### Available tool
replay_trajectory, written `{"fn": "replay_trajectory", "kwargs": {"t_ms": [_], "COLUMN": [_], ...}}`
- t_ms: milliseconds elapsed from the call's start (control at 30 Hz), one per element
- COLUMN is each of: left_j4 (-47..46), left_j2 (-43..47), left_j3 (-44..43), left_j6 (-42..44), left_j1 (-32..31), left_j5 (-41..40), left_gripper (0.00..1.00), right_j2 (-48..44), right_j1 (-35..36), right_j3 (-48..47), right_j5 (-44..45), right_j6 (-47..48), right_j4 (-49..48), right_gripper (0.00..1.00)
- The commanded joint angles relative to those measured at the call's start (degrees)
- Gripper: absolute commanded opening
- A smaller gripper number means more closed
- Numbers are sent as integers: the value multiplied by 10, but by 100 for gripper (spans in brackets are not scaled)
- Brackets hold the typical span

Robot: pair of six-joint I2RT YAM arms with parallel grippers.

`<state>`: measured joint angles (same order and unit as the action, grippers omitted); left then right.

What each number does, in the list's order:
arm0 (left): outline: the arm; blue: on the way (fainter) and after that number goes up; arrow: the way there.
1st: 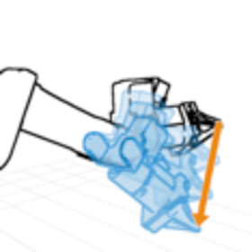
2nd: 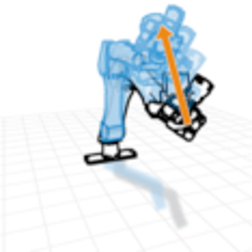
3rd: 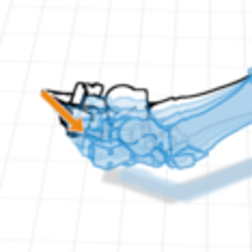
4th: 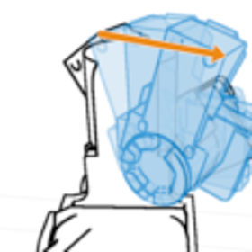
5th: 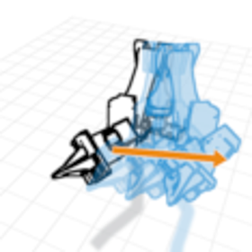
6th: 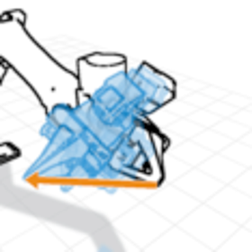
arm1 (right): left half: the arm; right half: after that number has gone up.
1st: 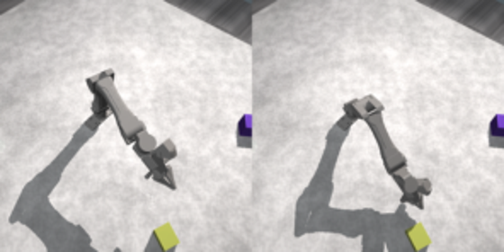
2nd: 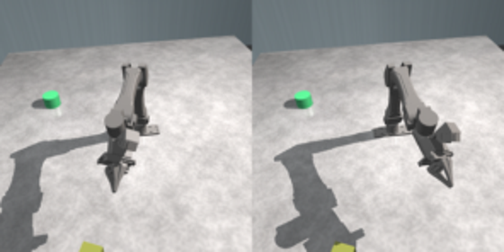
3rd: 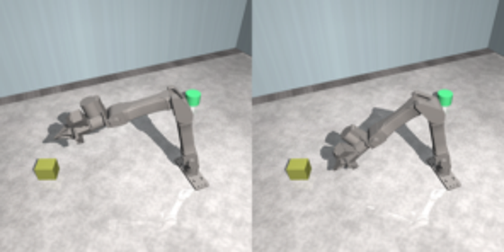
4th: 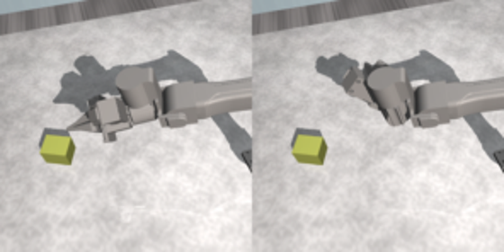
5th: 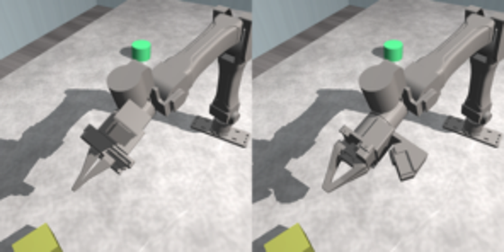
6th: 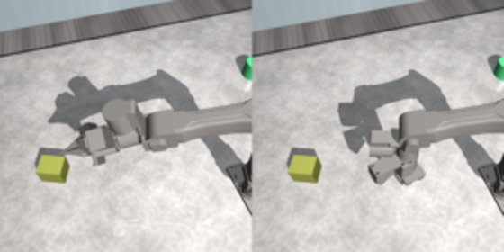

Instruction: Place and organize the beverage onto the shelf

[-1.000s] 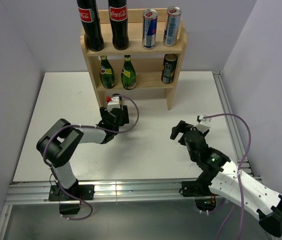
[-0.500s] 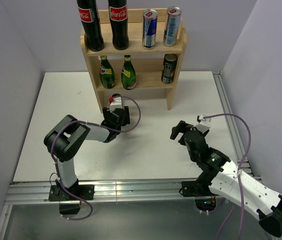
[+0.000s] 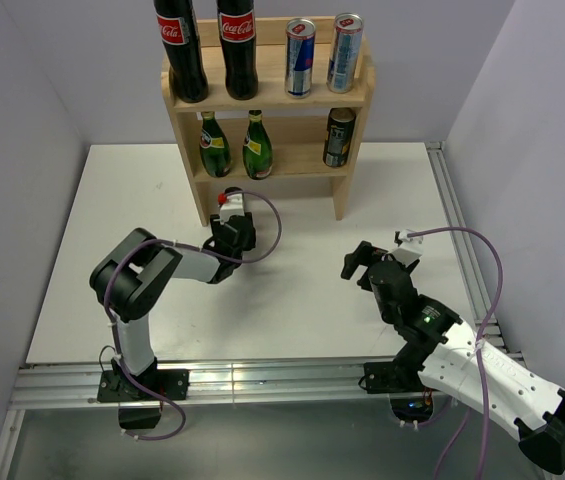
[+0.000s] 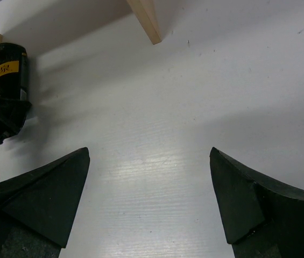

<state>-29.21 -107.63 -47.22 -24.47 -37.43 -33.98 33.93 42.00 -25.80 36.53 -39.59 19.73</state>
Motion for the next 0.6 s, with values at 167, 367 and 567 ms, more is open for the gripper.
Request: {"fn": "replay_trajectory", "kwargs": {"t_ms": [167, 367, 567], "left_j4": [9, 100, 245], "left_j2": [4, 45, 76], "left_j3": [-17, 20, 14], "left_j6": [-14, -99, -201], "left_j1": [3, -12, -132], "left_j5": [15, 38, -9], "left_gripper": [38, 22, 25], "right_j2": [-4, -4, -7], "right_j1": [-2, -2, -2], "right_j3": [5, 0, 0], "right_j5": [1, -4, -8], "right_j6": [-9, -8, -14], "right_j4": [-8, -5, -4], "right_gripper": [99, 99, 99]}}
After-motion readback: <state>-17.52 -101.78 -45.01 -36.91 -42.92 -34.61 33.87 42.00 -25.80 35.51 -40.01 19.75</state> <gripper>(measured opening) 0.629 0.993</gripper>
